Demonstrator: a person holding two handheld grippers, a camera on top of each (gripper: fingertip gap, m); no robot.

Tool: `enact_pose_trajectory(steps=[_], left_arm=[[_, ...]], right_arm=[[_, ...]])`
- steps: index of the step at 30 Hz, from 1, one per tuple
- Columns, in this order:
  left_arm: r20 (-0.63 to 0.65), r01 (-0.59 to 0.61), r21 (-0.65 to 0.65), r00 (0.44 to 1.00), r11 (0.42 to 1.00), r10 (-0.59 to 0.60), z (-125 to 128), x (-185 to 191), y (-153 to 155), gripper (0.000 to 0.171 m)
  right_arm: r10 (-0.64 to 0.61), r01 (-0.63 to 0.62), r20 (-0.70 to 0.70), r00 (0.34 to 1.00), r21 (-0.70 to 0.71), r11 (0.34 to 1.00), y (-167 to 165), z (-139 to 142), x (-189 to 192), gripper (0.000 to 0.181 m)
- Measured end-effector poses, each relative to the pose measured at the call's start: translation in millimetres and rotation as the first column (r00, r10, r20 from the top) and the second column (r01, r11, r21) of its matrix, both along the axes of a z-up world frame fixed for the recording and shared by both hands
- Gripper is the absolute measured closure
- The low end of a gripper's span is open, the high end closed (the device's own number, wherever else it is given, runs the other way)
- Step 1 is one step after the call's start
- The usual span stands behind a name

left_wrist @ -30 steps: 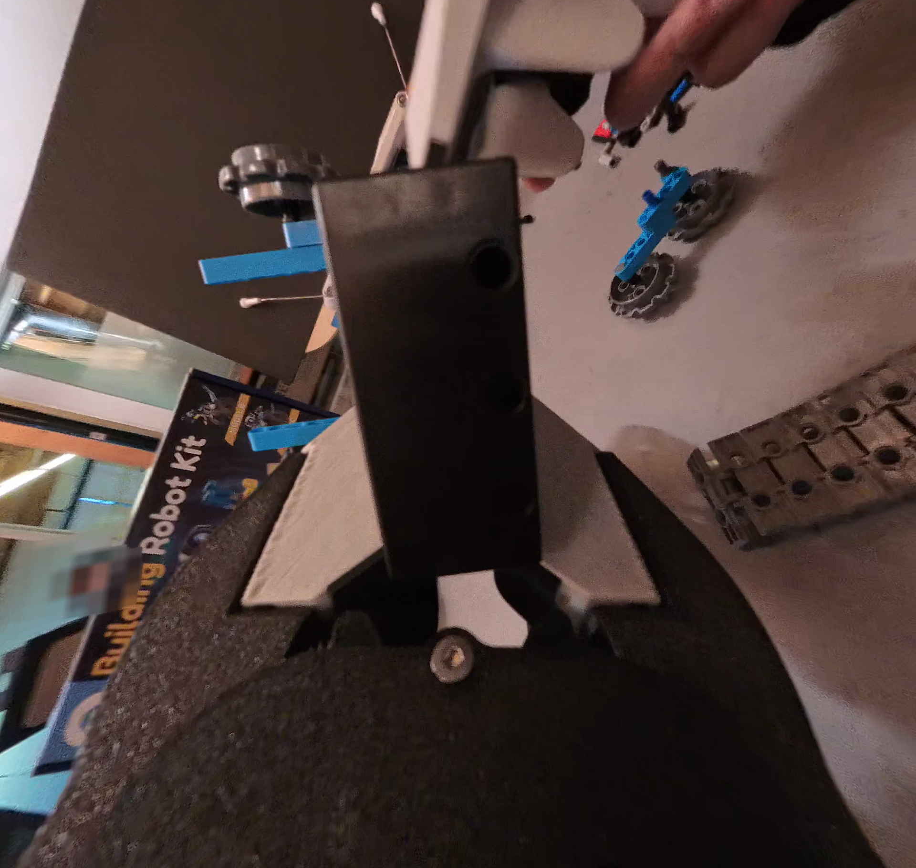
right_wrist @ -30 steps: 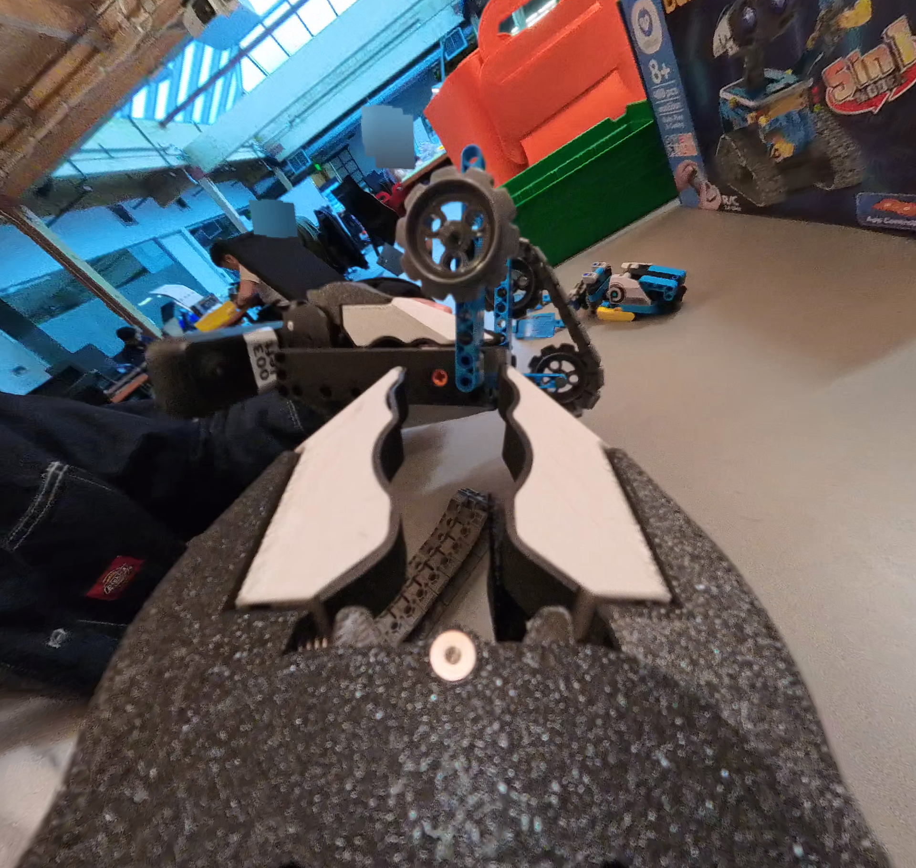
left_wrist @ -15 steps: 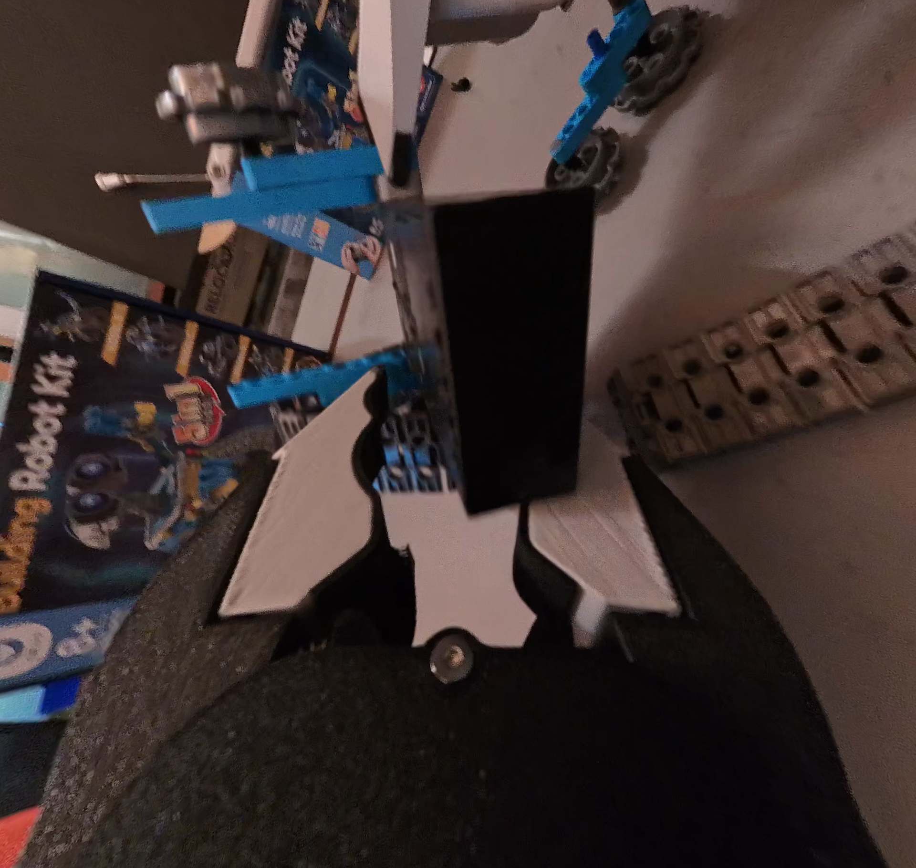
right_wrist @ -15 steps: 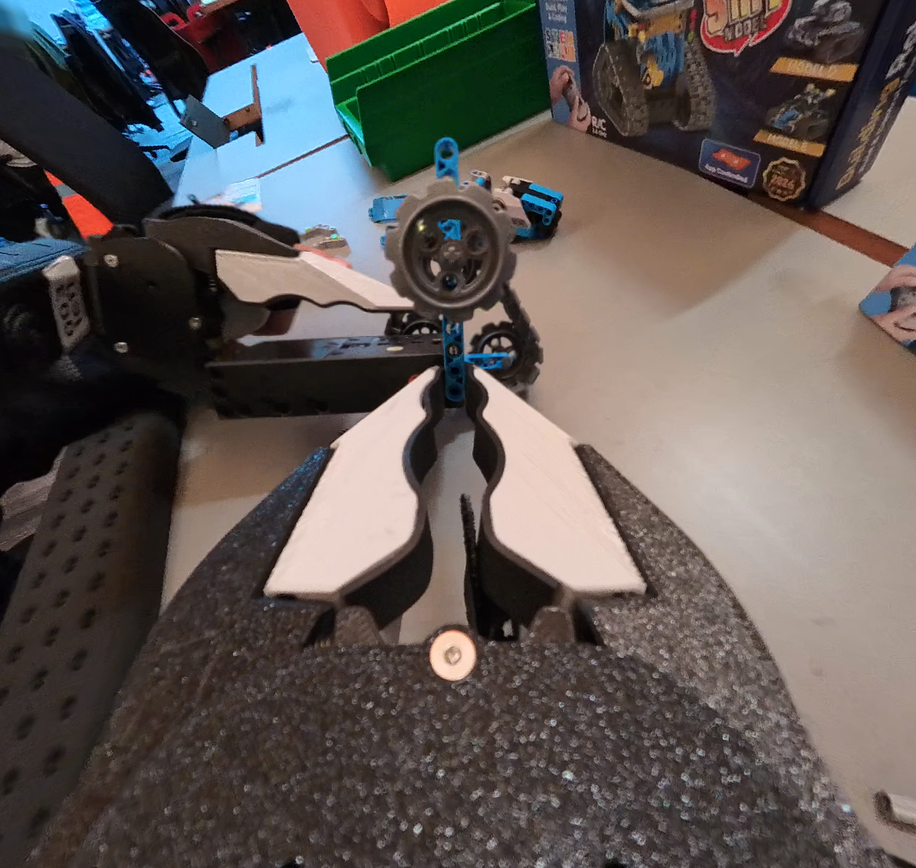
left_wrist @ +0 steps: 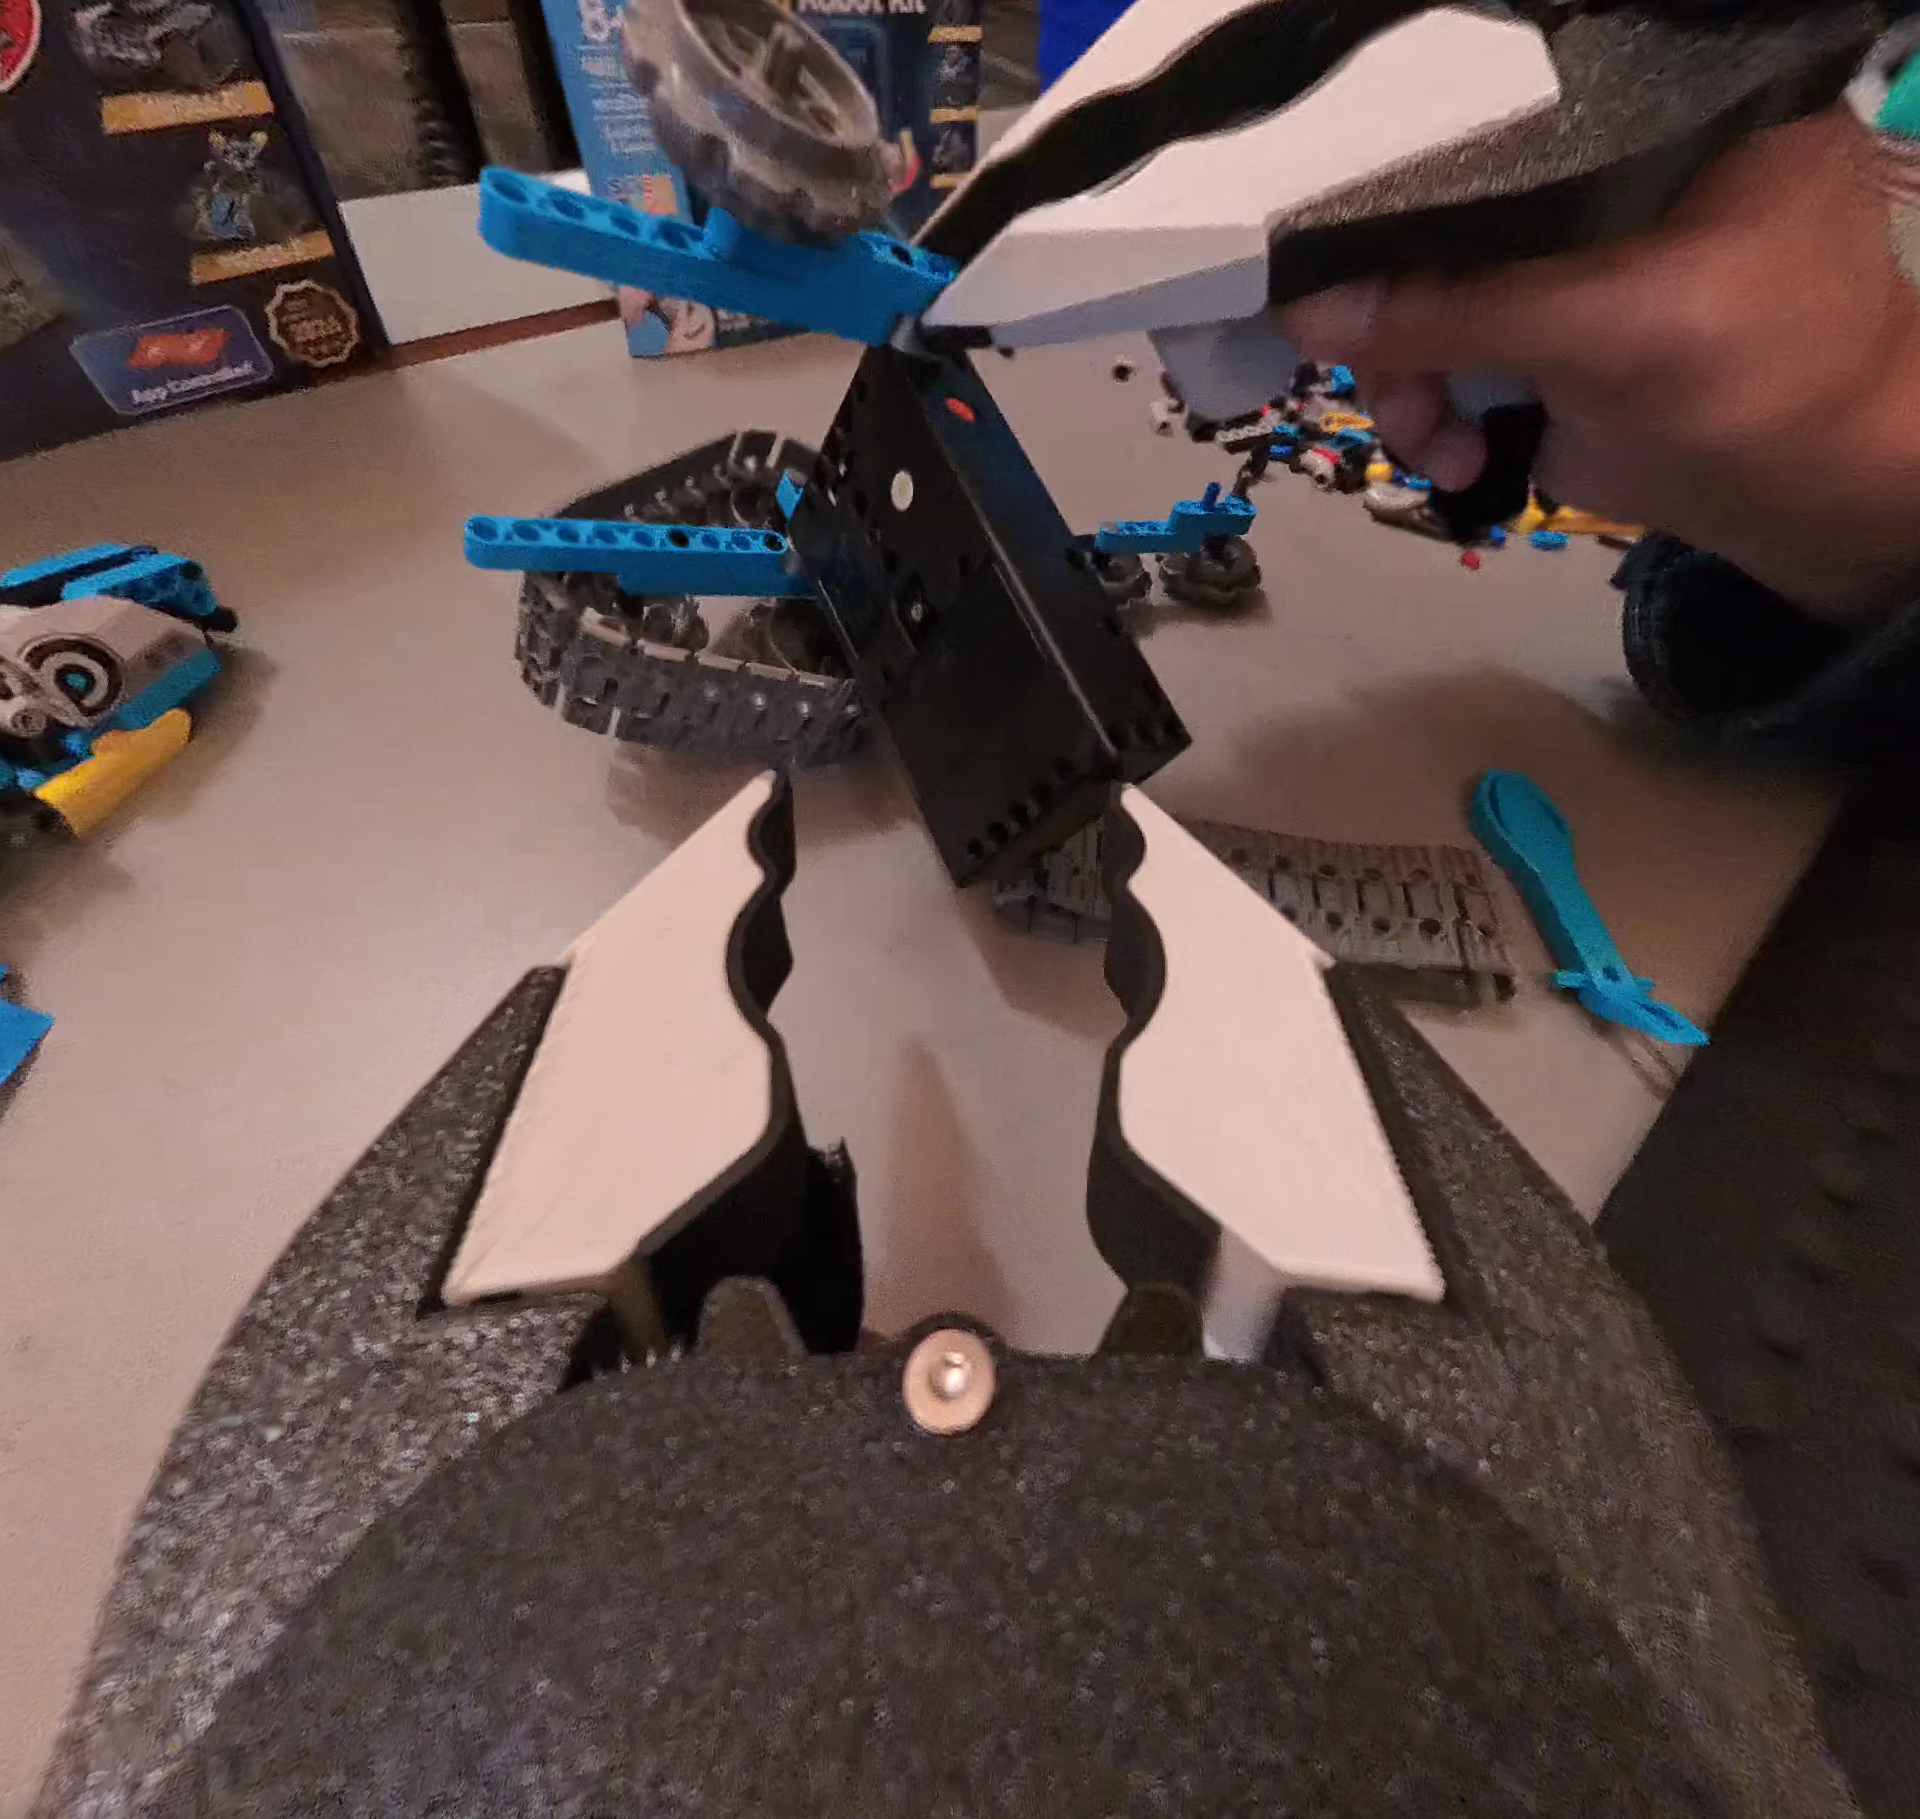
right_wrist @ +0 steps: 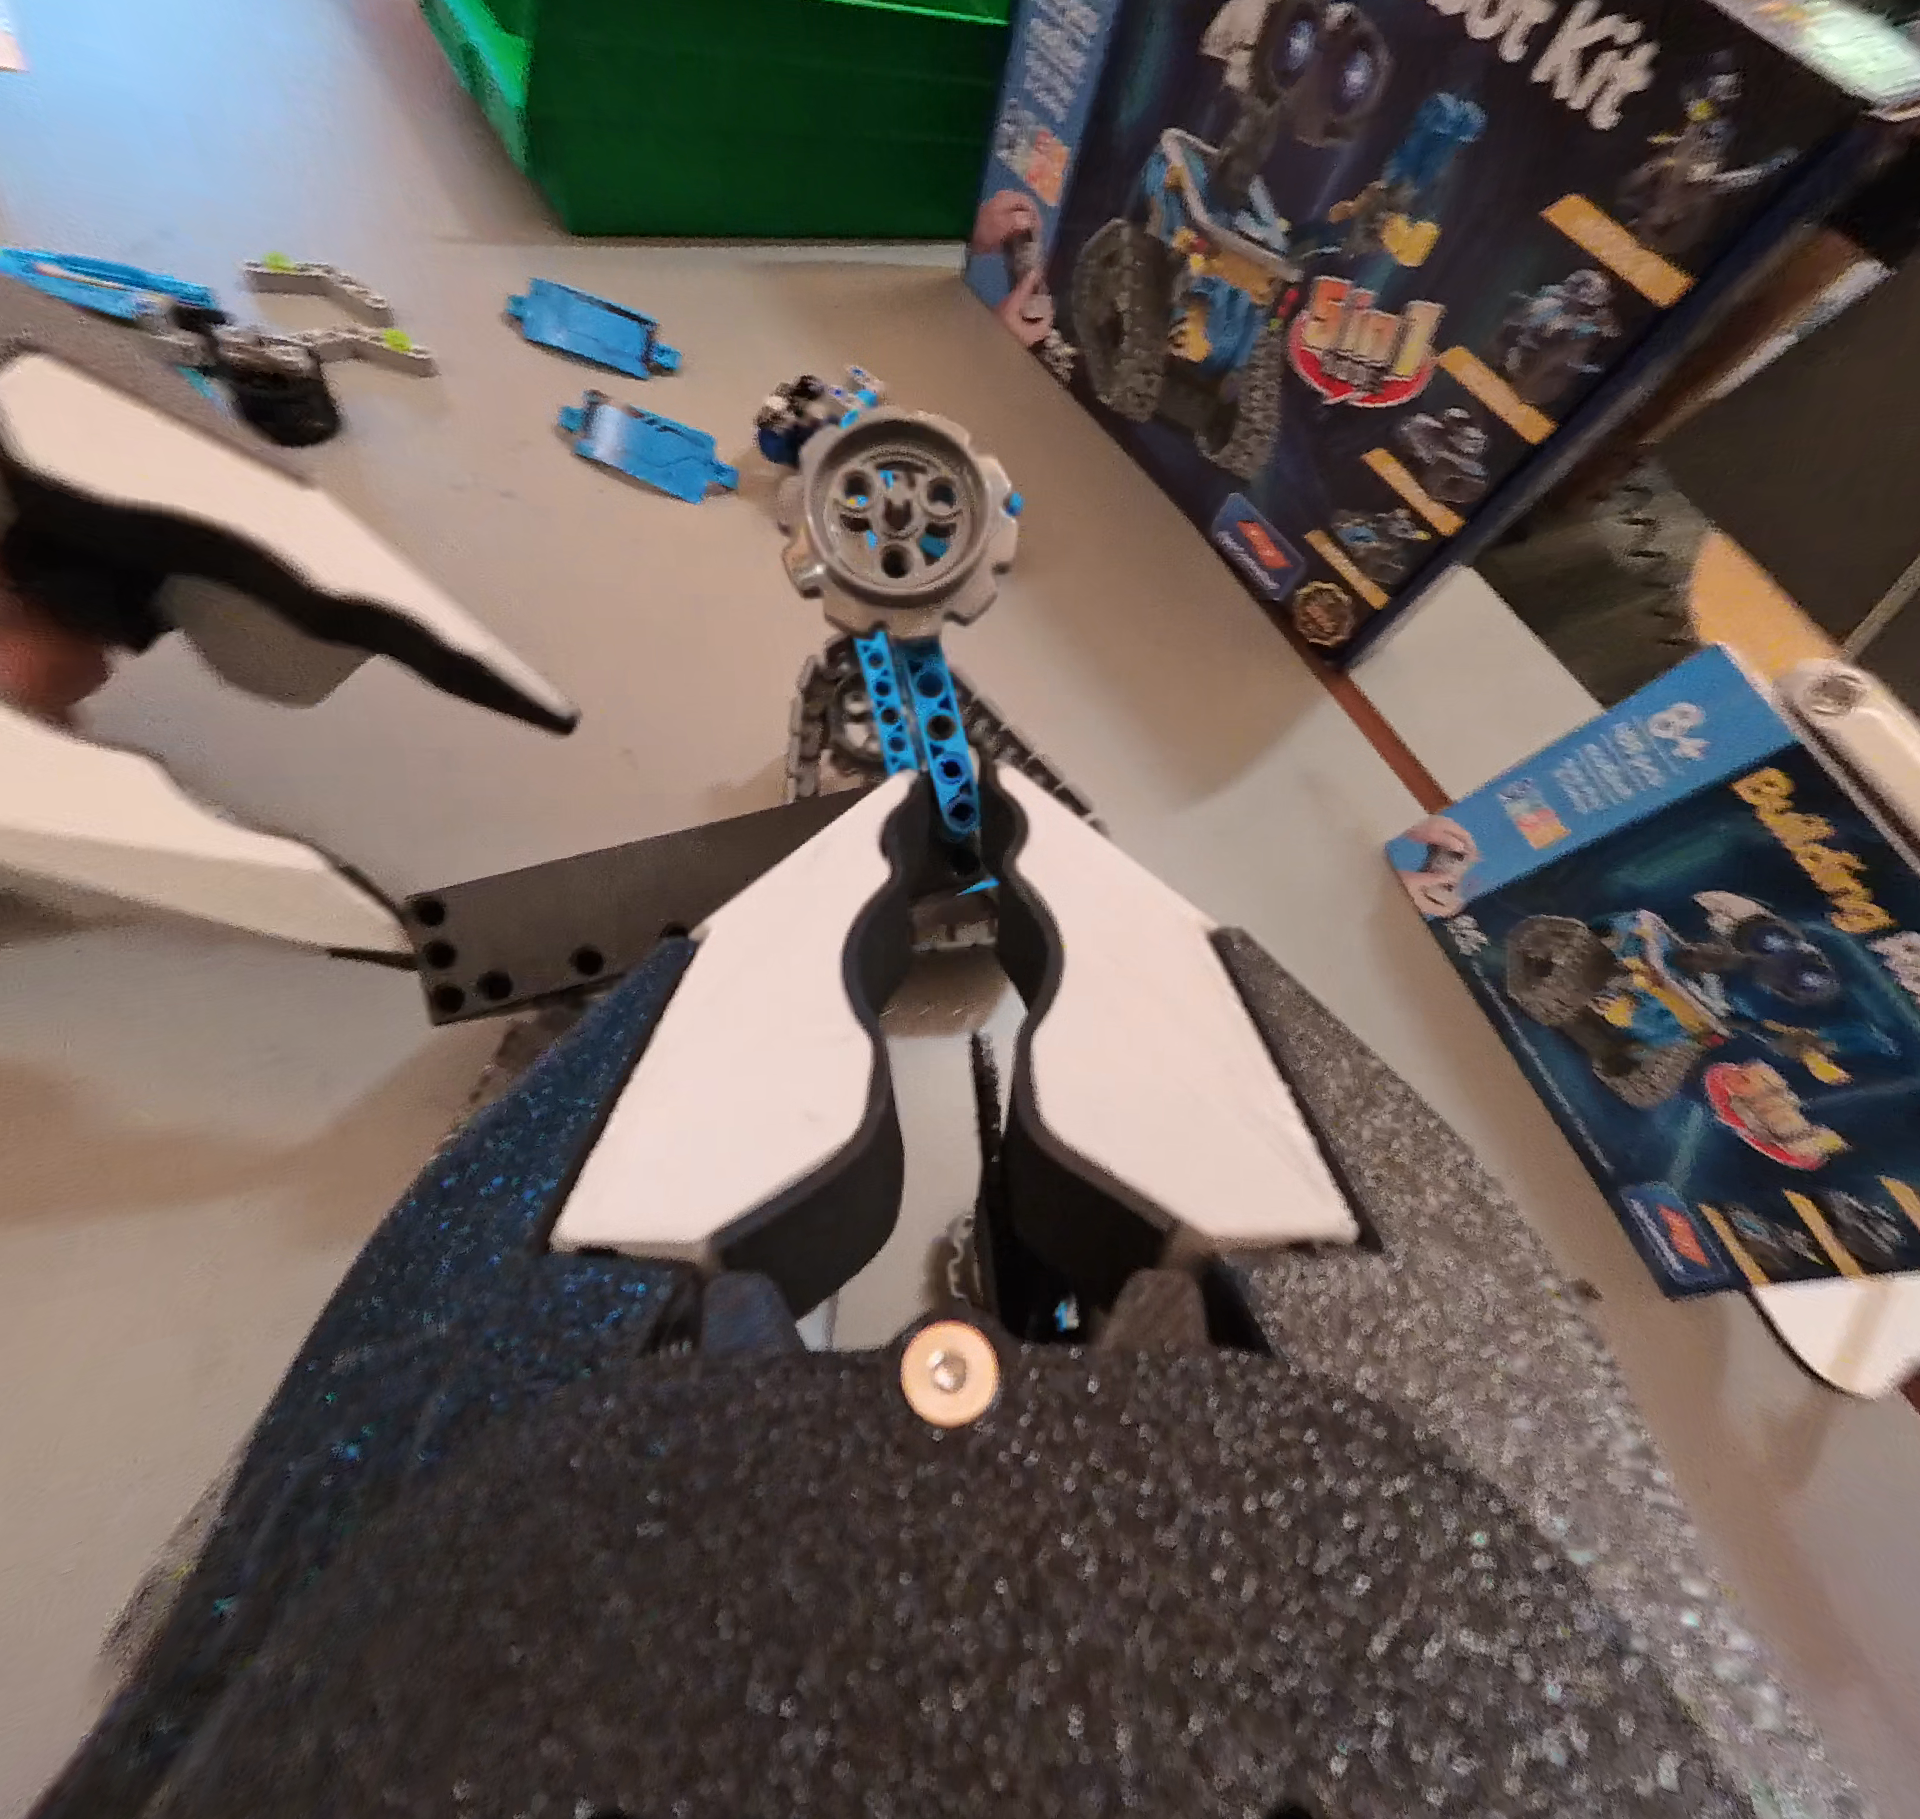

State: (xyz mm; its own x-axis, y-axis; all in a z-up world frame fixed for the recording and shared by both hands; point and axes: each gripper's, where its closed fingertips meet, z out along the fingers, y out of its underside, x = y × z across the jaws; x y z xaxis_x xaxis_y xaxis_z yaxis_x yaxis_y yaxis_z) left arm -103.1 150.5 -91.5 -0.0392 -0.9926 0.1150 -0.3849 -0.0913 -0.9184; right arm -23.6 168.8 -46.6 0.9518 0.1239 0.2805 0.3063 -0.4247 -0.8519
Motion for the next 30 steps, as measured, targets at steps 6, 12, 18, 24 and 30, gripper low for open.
enact_pose_trajectory(steps=[6,12,18,24,30], left_arm=[[0.05,-0.083,-0.338,0.993,0.937,0.106,12.6,-9.2,13.0,0.126],[-0.013,0.104,-0.411,0.993,0.906,-0.119,18.0,-0.6,-10.6,0.081],[-0.38,0.115,-0.371,0.886,0.921,-0.264,-38.8,29.4,-35.7,0.083],[-0.441,0.161,-0.354,0.84,0.921,-0.316,-46.9,39.4,-34.1,0.104],[-0.459,0.143,-0.291,0.847,0.946,-0.268,-49.4,42.7,-21.8,0.104]], right_arm=[[-0.127,0.132,-0.075,0.989,0.055,0.99,-24.8,-3.7,6.4,0.175],[-0.15,0.158,-0.127,0.981,0.055,0.986,-53.8,-17.4,-9.2,0.175],[-0.101,0.103,-0.044,0.994,0.066,0.992,-58.3,-27.2,-24.4,0.175],[-0.069,0.073,-0.039,0.997,0.113,0.991,-54.6,-26.5,-16.8,0.173],[-0.077,0.077,-0.016,0.997,0.048,0.996,-41.7,-31.6,-13.9,0.175]])
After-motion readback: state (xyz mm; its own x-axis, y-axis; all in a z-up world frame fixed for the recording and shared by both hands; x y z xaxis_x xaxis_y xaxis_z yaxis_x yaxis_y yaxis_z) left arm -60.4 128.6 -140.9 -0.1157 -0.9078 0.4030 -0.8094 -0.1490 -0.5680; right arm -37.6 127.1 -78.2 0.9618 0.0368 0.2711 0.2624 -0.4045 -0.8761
